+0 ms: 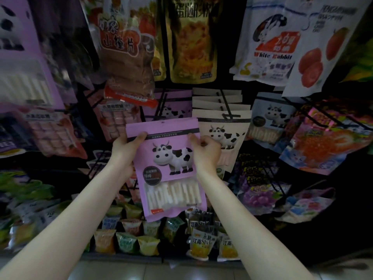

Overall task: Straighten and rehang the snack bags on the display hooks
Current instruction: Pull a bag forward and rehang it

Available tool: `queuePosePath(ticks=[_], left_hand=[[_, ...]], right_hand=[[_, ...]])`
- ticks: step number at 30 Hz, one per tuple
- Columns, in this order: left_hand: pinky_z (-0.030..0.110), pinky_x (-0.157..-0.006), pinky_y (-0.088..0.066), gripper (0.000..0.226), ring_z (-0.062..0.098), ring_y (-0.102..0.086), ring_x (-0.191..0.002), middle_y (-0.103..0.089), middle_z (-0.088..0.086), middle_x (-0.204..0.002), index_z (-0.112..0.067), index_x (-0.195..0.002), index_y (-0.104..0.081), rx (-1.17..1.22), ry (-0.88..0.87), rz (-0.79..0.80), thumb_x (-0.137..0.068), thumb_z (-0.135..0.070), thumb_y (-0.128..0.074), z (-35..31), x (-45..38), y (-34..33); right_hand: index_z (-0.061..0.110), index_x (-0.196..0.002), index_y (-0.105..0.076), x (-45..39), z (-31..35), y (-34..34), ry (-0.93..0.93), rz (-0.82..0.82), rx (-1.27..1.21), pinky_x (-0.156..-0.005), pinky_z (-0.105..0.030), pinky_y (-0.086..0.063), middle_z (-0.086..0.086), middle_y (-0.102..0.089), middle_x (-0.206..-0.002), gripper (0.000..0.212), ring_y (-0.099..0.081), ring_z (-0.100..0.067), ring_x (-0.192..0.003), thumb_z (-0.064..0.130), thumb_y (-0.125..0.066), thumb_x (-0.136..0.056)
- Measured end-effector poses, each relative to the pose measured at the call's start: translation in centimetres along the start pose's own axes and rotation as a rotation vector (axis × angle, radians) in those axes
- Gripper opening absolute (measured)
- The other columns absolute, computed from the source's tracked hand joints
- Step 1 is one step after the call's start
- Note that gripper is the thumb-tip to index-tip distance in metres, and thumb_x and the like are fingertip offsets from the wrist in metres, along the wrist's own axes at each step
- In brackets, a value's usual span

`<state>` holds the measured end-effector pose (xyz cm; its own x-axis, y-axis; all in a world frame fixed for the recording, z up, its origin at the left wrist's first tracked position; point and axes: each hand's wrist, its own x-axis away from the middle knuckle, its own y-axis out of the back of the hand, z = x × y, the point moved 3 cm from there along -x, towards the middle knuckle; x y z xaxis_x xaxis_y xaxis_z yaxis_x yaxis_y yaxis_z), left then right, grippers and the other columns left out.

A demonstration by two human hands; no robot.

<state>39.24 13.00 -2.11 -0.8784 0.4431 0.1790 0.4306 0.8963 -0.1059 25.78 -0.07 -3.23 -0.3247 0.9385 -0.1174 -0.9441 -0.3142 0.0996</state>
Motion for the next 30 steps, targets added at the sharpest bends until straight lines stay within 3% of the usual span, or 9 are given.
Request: queuePosePath(ticks=[4, 8, 10, 15, 19, 23, 27, 30], left_hand=[[0.034, -0.077, -0.049, 0.026, 0.023, -0.062, -0.088, -0.064, 0.007, -0.105, -0.011, -0.11, -0.06, 0.036, 0.02, -0.048, -0.086, -0.019, -0.065, -0.1, 0.2, 0.4], [0.029, -0.059, -0.046, 0.017, 0.014, -0.059, -0.075, -0.063, -0.001, -0.087, -0.014, -0.103, -0.059, -0.001, -0.033, -0.043, -0.088, -0.021, -0.063, -0.6, 0.6, 0.5], [0.028, -0.058, -0.047, 0.015, 0.011, -0.059, -0.073, -0.062, -0.003, -0.083, -0.014, -0.101, -0.059, -0.005, -0.045, -0.034, -0.088, -0.02, -0.062, -0.6, 0.8, 0.7], [0.031, -0.065, -0.053, 0.017, 0.015, -0.063, -0.077, -0.066, 0.001, -0.089, -0.012, -0.102, -0.062, 0.001, -0.03, -0.012, -0.087, -0.02, -0.064, -0.4, 1.0, 1.2], [0.023, -0.062, -0.052, 0.018, 0.011, -0.063, -0.079, -0.065, -0.002, -0.089, -0.014, -0.103, -0.062, 0.001, -0.09, -0.013, -0.086, -0.019, -0.064, -1.2, 0.5, 1.0], [0.036, -0.081, -0.051, 0.024, 0.023, -0.063, -0.093, -0.066, 0.007, -0.104, -0.013, -0.107, -0.063, -0.018, -0.055, -0.026, -0.085, -0.021, -0.066, -1.5, -0.4, 0.8], [0.035, -0.078, -0.048, 0.03, 0.026, -0.061, -0.098, -0.065, 0.01, -0.11, -0.009, -0.111, -0.063, -0.053, -0.042, -0.038, -0.085, -0.022, -0.067, -1.7, -1.1, 0.6], [0.038, -0.085, -0.05, 0.031, 0.025, -0.061, -0.098, -0.064, 0.009, -0.11, -0.01, -0.112, -0.062, -0.063, -0.056, -0.041, -0.084, -0.022, -0.067, -1.7, -1.2, 0.8]], right_hand=[[0.018, -0.049, -0.032, -0.1, 0.7, -0.4, 0.052, 0.011, 0.05, -0.044, -0.018, -0.027, 0.007, -0.03, -0.047, 0.05, -0.025, -0.006, -0.045, 0.025, -0.065, -0.086], [0.018, -0.05, -0.031, -0.2, 1.0, -0.4, 0.112, 0.019, 0.077, -0.046, -0.019, -0.028, 0.008, -0.03, -0.047, 0.05, -0.025, -0.006, -0.045, 0.028, -0.065, -0.086], [0.019, -0.051, -0.031, -0.1, 0.8, -0.3, 0.149, 0.021, 0.079, -0.047, -0.02, -0.026, 0.008, -0.03, -0.049, 0.05, -0.025, -0.006, -0.047, 0.029, -0.065, -0.086], [0.021, -0.052, -0.038, 0.2, 0.8, 0.0, 0.239, 0.025, 0.057, -0.048, -0.017, -0.027, 0.008, -0.036, -0.049, 0.044, -0.033, -0.005, -0.046, 0.03, -0.065, -0.087], [0.016, -0.055, -0.042, 0.0, 1.1, -0.3, 0.24, 0.023, 0.011, -0.049, -0.017, -0.029, 0.005, -0.038, -0.051, 0.041, -0.033, -0.004, -0.047, 0.03, -0.064, -0.087], [0.019, -0.052, -0.03, -0.6, 1.4, -0.7, 0.206, 0.025, 0.083, -0.048, -0.018, -0.027, 0.007, -0.028, -0.049, 0.05, -0.026, -0.006, -0.045, 0.031, -0.064, -0.088], [0.02, -0.05, -0.03, -0.9, 1.2, -0.9, 0.193, 0.022, 0.104, -0.048, -0.016, -0.029, 0.008, -0.029, -0.048, 0.051, -0.024, -0.006, -0.046, 0.029, -0.064, -0.088], [0.02, -0.05, -0.031, -1.0, 1.2, -1.0, 0.184, 0.023, 0.085, -0.048, -0.017, -0.029, 0.007, -0.029, -0.048, 0.051, -0.024, -0.006, -0.046, 0.03, -0.065, -0.087]])
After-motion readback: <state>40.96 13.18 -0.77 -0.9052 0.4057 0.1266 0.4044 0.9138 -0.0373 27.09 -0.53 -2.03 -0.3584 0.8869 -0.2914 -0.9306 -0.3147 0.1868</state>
